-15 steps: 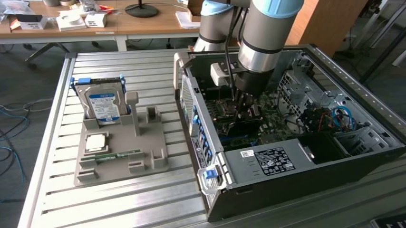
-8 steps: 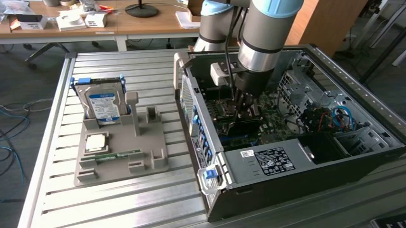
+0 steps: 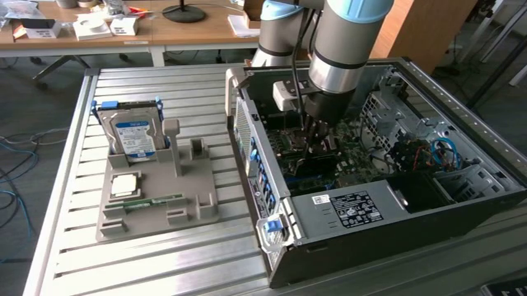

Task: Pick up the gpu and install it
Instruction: 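Press down on the gpu until it lock into place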

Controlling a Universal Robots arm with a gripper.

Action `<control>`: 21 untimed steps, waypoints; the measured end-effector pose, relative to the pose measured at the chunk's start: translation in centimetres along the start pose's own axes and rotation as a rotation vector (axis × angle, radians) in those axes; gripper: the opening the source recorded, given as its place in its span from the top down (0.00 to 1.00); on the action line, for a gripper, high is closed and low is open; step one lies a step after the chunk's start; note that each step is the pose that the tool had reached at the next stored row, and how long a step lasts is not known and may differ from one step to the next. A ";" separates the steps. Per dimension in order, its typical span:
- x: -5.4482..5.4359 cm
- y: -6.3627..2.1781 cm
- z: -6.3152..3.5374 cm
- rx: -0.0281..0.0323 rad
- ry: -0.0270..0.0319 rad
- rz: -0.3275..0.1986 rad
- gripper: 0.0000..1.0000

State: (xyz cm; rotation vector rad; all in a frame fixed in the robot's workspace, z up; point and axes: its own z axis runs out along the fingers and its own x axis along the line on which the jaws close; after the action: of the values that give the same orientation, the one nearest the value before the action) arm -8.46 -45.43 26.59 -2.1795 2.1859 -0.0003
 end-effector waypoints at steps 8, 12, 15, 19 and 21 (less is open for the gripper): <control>0.0 0.00 0.00 0.0000 0.0001 0.000 0.89; 0.0 0.00 0.00 0.0000 0.0000 0.000 0.89; -0.1 0.00 0.00 0.0000 -0.0003 0.000 0.89; -0.1 0.00 0.01 0.0000 -0.0004 0.000 0.89; -0.1 0.00 0.01 0.0000 -0.0003 0.000 0.89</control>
State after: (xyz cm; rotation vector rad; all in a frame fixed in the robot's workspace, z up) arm -8.46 -45.31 26.59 -2.1792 2.1859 0.0001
